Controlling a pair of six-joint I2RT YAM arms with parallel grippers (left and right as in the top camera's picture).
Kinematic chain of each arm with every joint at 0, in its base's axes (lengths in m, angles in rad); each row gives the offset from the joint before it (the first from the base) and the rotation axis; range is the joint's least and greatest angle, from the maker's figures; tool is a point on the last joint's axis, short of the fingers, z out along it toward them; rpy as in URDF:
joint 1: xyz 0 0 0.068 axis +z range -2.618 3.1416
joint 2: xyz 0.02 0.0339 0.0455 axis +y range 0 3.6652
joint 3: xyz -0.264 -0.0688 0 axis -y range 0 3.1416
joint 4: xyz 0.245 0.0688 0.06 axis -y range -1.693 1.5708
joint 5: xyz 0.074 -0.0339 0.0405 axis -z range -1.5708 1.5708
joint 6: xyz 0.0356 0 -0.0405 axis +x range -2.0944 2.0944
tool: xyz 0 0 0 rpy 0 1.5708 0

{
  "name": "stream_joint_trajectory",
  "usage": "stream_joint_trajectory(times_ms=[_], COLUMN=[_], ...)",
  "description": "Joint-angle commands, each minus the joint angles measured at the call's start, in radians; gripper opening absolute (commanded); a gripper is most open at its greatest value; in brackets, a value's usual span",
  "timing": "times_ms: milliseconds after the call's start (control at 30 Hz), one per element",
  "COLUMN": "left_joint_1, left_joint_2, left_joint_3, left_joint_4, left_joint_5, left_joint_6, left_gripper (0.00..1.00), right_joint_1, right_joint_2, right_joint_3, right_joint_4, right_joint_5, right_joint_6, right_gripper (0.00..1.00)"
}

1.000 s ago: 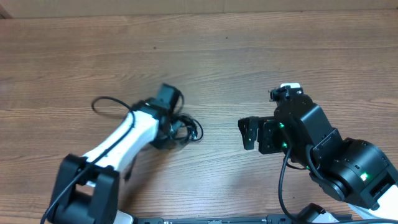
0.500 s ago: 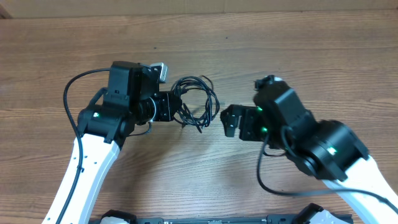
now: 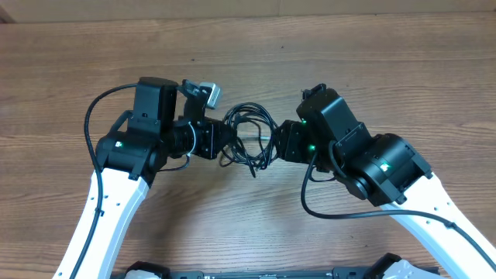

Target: Untangle cables

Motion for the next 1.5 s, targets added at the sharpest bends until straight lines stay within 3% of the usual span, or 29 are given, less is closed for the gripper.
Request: stream_joint_trajectory(times_ms=[0, 33, 100, 133, 267, 433, 533, 633, 800, 933, 1167, 1233, 1300, 1400, 1433, 1467], left_joint_1=[0.003, 0.004, 0.004, 0.003, 0.003, 0.003, 0.003, 0.003, 0.01, 0.055, 0.245, 0.308, 0.366, 0.379, 0.373, 0.365], left_joint_2=[-0.014, -0.014, -0.014, -0.014, -0.014, -0.01, 0.004, 0.032, 0.098, 0.133, 0.134, 0.135, 0.137, 0.137, 0.137, 0.137], left_joint_3=[0.021, 0.021, 0.021, 0.021, 0.021, 0.021, 0.021, 0.021, 0.021, 0.021, 0.021, 0.021, 0.021, 0.021, 0.021, 0.021], left_joint_4=[0.019, 0.026, 0.047, 0.054, 0.059, 0.058, 0.04, 0.024, 0.021, 0.012, -0.037, -0.058, -0.023, -0.016, -0.031, -0.044], left_joint_5=[0.113, 0.142, 0.193, 0.195, 0.192, 0.109, -0.089, -0.206, -0.373, -0.507, -0.445, -0.324, -0.05, 0.173, 0.217, 0.246], left_joint_6=[0.033, 0.033, 0.033, 0.033, 0.033, 0.001, -0.174, -0.306, -0.494, -0.636, -0.69, -0.708, -0.555, -0.331, -0.281, -0.239], left_gripper=[0.04, 0.04, 0.04, 0.04, 0.04, 0.04, 0.05, 0.14, 0.04, 0.08, 0.08, 0.09, 0.04, 0.04, 0.04, 0.04], right_joint_1=[-0.002, -0.002, -0.002, -0.002, -0.002, -0.002, -0.002, -0.002, -0.002, -0.002, -0.002, -0.002, -0.002, -0.002, -0.002, -0.002], right_joint_2=[0.027, 0.039, 0.051, 0.056, 0.064, 0.058, 0.053, 0.053, 0.053, 0.053, 0.053, 0.053, 0.053, 0.053, 0.053, 0.053], right_joint_3=[0.011, 0.011, 0.011, 0.011, 0.011, 0.011, 0.011, 0.011, 0.011, 0.011, 0.011, 0.011, 0.011, 0.011, 0.011, 0.011], right_joint_4=[0.003, 0.001, -0.006, -0.009, 0.003, 0.145, 0.218, 0.263, 0.278, 0.263, 0.239, 0.192, 0.129, 0.085, 0.082, 0.083], right_joint_5=[-0.033, -0.042, -0.058, -0.063, -0.128, -0.513, -0.745, -0.895, -0.982, -0.982, -0.915, -0.802, -0.662, -0.459, -0.404, -0.362], right_joint_6=[-0.021, -0.028, -0.028, -0.028, -0.073, -0.331, -0.475, -0.571, -0.632, -0.636, -0.655, -0.649, -0.61, -0.494, -0.45, -0.41], right_gripper=[0.35, 0.29, 0.06, 0.04, 0.04, 0.04, 0.04, 0.04, 0.04, 0.04, 0.04, 0.04, 0.04, 0.04, 0.09, 0.25])
